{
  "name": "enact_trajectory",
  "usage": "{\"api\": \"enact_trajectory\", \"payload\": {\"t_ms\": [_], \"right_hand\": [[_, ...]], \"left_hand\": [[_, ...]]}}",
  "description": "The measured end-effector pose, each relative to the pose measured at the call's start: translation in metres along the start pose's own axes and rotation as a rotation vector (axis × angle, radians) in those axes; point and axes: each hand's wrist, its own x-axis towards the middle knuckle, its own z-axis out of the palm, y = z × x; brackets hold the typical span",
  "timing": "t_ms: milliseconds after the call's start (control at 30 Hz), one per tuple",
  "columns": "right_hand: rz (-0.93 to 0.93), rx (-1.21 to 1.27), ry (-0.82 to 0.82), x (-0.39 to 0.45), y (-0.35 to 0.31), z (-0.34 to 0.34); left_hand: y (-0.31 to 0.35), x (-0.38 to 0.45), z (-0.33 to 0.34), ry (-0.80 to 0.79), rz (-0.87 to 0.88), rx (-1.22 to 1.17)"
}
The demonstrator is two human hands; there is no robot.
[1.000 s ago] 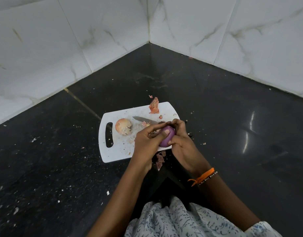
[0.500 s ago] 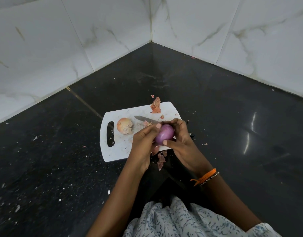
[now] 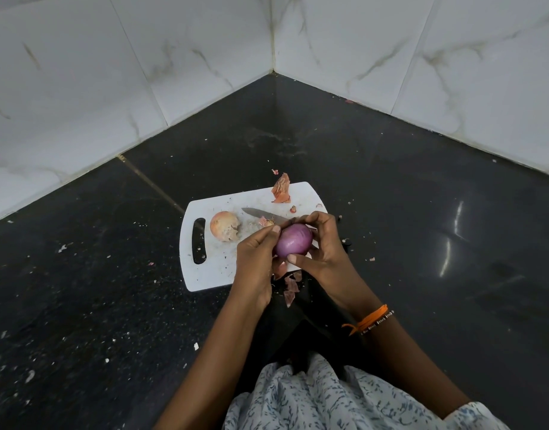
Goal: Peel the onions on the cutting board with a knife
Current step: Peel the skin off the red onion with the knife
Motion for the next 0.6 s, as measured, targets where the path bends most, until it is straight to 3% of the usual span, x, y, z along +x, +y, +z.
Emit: {"api": "enact_trajectory", "payload": {"t_ms": [200,600], "right_hand": [[-0.020,-0.050,0.007,0.0008,0.0014,-0.0008],[-0.025,-0.139,0.009,0.0010,0.0081,-0.0037]], "left_hand": [[0.0017,-0.0024,0.0000,-0.105,0.035,0.094],[-0.0024,0.0007,0.0034,-0.073,0.112,0.152]]}}
